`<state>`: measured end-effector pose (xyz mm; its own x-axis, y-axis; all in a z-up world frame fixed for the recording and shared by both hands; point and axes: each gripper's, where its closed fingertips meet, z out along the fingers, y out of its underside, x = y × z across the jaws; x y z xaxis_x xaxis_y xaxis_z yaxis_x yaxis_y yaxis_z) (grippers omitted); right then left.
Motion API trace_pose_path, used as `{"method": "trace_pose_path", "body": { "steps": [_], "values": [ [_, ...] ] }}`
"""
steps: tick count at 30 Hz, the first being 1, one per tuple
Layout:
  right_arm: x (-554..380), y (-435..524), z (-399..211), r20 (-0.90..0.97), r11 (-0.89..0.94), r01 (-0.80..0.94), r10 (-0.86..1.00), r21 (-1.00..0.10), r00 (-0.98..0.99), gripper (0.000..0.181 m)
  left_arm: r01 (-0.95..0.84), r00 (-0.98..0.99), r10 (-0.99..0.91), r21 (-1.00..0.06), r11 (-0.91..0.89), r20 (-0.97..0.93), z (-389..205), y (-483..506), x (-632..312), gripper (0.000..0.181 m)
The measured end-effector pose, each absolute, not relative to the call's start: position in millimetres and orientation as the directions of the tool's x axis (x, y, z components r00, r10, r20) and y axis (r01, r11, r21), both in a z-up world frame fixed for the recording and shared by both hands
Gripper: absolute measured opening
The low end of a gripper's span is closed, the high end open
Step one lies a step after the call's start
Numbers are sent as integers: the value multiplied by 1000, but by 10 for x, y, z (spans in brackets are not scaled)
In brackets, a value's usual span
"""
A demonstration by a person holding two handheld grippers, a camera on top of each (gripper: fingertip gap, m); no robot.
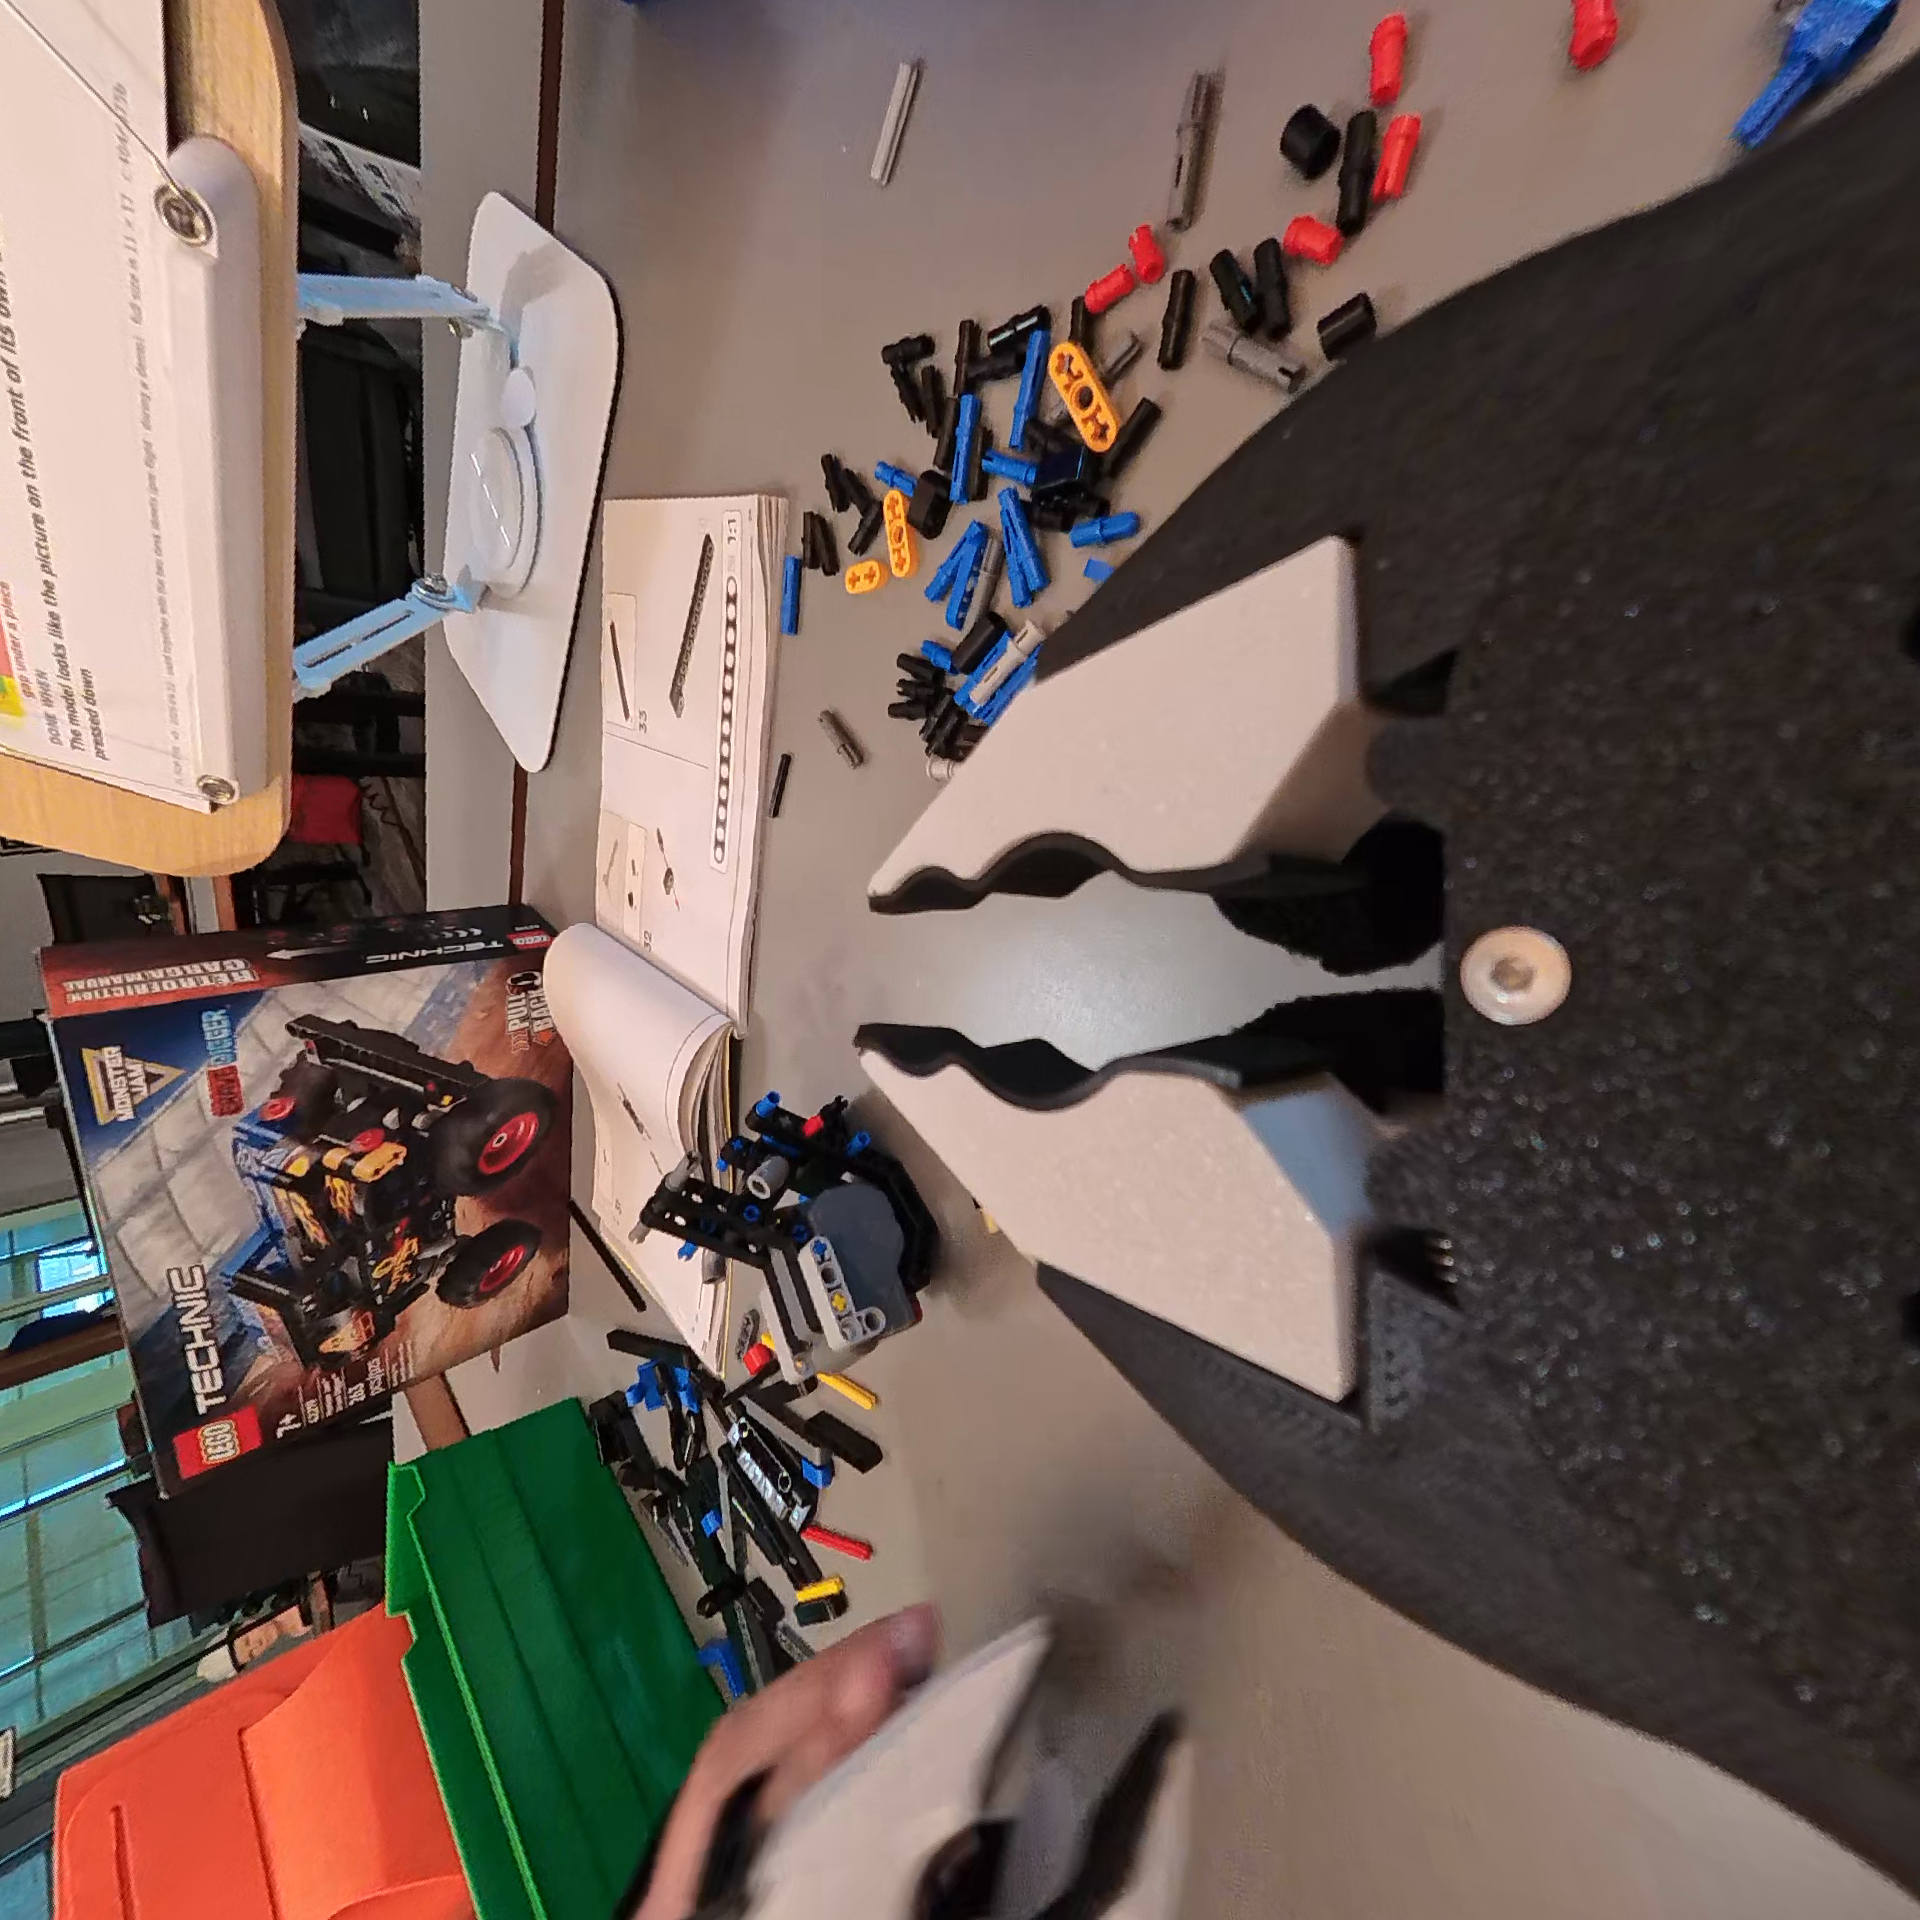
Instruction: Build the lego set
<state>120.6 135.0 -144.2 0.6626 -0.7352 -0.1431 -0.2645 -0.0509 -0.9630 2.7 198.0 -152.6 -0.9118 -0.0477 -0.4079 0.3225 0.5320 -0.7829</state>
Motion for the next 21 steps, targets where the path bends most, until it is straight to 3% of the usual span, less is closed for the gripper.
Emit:
{"method": "trace_pose_path", "body": {
  "steps": [3,6,8,11,13,15,21],
  "values": [
    [1212,1358,-1440,-145,-51,-265,-732,-963,665,21,133,-896,-322,-877,463,-306,-997,2453,523,20],
    [1208,1360,-1434,-152,-44,-266,-727,-963,670,20,-218,-765,-627,-855,471,-150,-942,3380,1184,25],
    [1204,1367,-1436,-161,-40,-272,-720,-961,675,20,-493,-622,-783,-771,402,-11,-1111,3977,1506,27],
    [1201,1372,-1426,-172,-29,-274,-713,-961,680,20,-821,-384,-882,-539,190,274,-1443,4444,1751,27],
    [1194,1375,-1424,-179,-24,-277,-707,-961,684,20,-905,-239,-886,-422,55,397,-1634,4602,1863,27],
    [1186,1376,-1420,-187,-18,-279,-701,-960,688,20,-943,-111,-936,-333,-8,336,-1868,4880,1956,41],
    [1163,1373,-1405,-225,12,-296,-679,-955,699,20,-961,117,-945,-207,-186,305,-2077,5114,2109,34]
  ]
}}
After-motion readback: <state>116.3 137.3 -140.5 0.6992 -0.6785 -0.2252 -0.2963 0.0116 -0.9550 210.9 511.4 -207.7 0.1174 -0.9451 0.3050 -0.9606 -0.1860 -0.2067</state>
